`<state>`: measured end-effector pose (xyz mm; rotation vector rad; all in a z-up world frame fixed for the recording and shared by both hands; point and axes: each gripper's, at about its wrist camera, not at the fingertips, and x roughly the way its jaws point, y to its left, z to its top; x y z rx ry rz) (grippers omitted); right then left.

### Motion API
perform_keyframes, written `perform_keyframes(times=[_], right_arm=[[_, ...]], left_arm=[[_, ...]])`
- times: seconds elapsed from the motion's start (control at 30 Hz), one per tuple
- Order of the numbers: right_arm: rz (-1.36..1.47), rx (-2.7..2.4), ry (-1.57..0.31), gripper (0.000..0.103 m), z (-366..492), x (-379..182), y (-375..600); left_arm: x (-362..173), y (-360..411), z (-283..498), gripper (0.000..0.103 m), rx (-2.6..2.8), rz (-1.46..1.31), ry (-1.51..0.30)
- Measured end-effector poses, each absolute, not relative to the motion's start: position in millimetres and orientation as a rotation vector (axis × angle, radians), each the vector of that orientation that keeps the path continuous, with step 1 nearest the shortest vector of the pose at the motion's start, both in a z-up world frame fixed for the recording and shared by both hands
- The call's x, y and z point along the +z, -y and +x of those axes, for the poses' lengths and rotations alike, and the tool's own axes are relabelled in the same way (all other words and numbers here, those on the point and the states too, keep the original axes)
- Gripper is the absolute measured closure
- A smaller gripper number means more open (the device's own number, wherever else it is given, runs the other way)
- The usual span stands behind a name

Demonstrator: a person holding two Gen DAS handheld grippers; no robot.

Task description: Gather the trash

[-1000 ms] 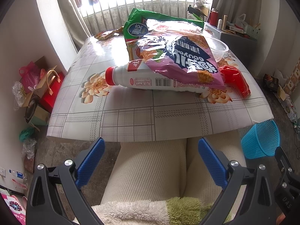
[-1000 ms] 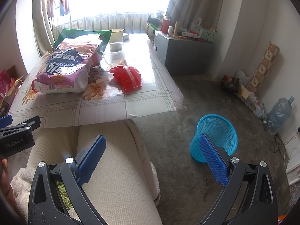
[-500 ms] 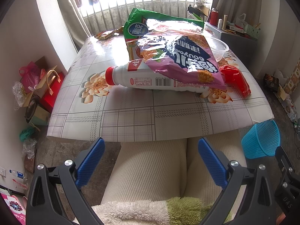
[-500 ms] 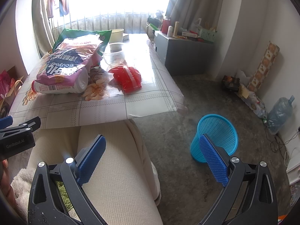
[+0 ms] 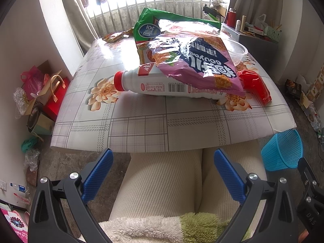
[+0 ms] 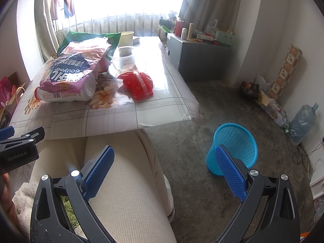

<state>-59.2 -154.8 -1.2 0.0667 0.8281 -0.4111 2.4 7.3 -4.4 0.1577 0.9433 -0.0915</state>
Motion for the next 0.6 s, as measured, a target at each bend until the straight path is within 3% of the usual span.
perform_keyframes(times=[0.6], right_arm=[[0.079, -0.425, -0.809, 0.008, -43, 2, 157]], left_arm=[[7, -13, 7, 0.005, -0.118, 0.160, -0.870]])
